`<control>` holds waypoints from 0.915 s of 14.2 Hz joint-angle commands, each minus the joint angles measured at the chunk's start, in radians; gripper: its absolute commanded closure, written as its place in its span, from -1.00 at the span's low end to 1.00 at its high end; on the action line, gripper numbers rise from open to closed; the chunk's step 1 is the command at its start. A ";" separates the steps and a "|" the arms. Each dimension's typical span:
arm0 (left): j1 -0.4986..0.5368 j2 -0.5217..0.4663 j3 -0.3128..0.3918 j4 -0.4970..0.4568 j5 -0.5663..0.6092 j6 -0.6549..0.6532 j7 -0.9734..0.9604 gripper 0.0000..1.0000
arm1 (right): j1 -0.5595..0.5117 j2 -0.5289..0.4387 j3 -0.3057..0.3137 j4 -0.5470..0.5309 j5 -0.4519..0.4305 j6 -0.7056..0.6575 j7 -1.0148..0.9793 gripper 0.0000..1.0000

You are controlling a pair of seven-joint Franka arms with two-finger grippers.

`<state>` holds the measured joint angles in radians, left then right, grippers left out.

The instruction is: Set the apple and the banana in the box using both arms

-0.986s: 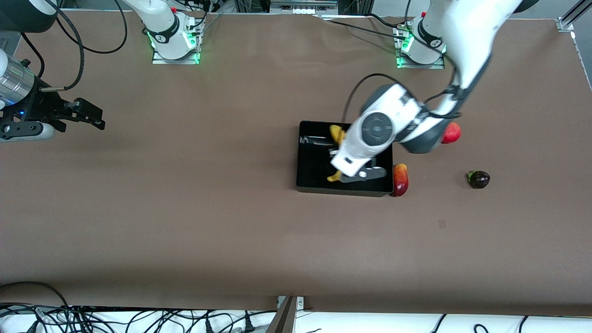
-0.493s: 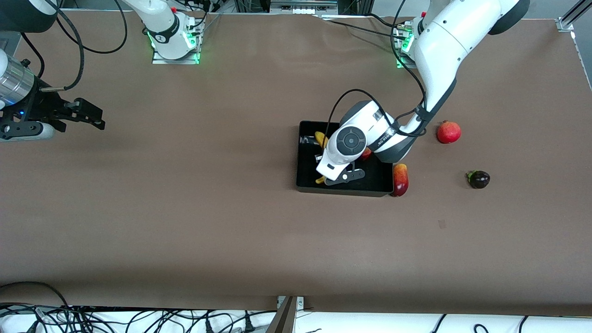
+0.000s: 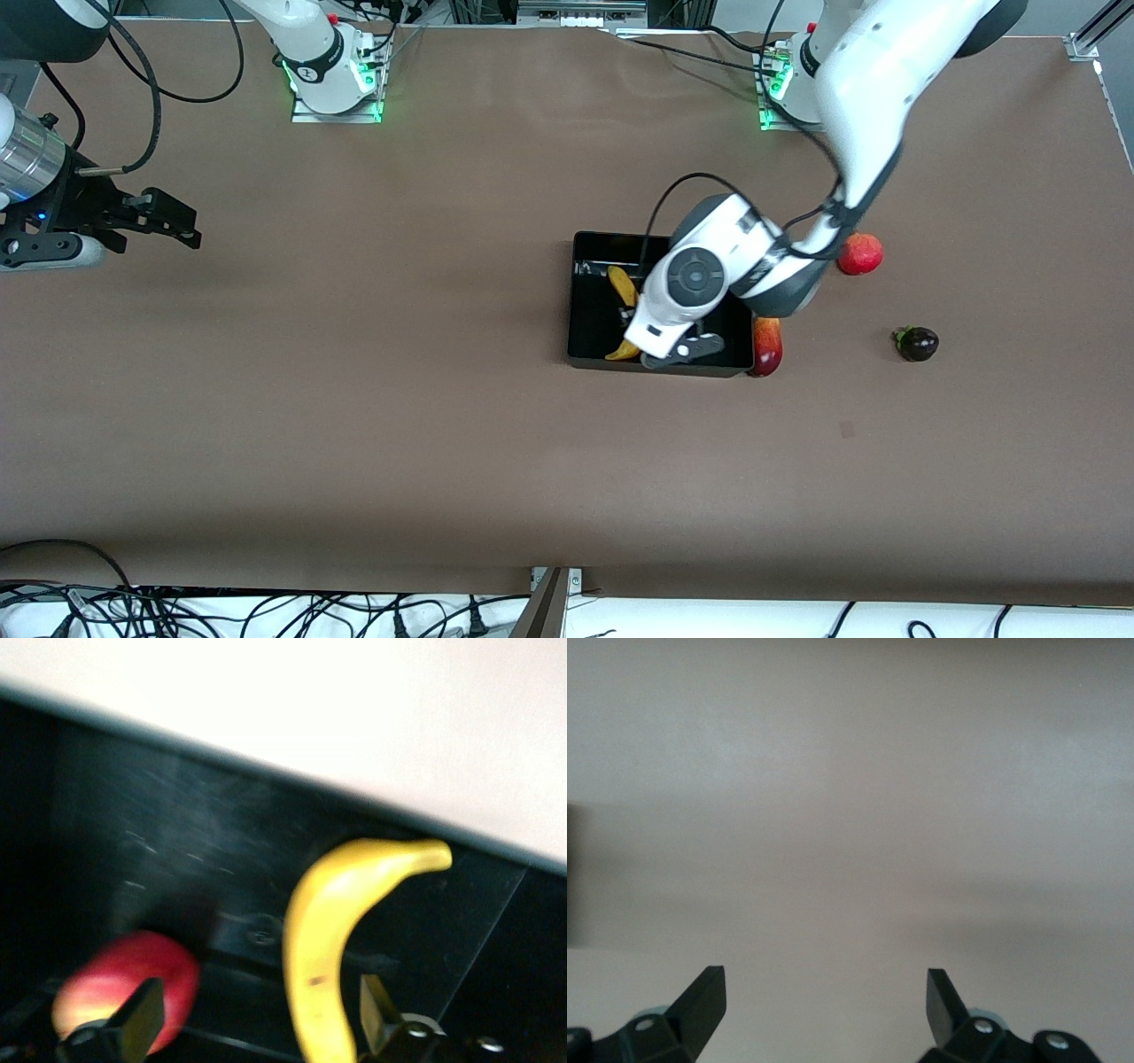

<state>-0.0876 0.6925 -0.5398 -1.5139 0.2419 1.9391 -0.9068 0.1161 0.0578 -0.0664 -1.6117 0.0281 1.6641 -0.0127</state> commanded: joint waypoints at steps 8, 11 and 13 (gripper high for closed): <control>0.334 -0.281 -0.006 0.152 -0.024 -0.481 0.682 -1.00 | -0.013 -0.003 0.010 0.007 -0.004 -0.001 -0.010 -1.00; 0.414 -0.344 0.007 0.146 -0.081 -0.508 0.831 -1.00 | -0.013 -0.003 0.010 0.007 -0.005 -0.001 -0.010 -1.00; 0.376 -0.439 0.111 0.094 -0.090 -0.506 0.887 -1.00 | -0.012 -0.003 0.010 0.007 -0.007 -0.001 -0.010 -1.00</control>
<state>0.3208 0.3586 -0.5098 -1.3629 0.1833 1.4459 -0.0907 0.1160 0.0578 -0.0663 -1.6112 0.0281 1.6642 -0.0127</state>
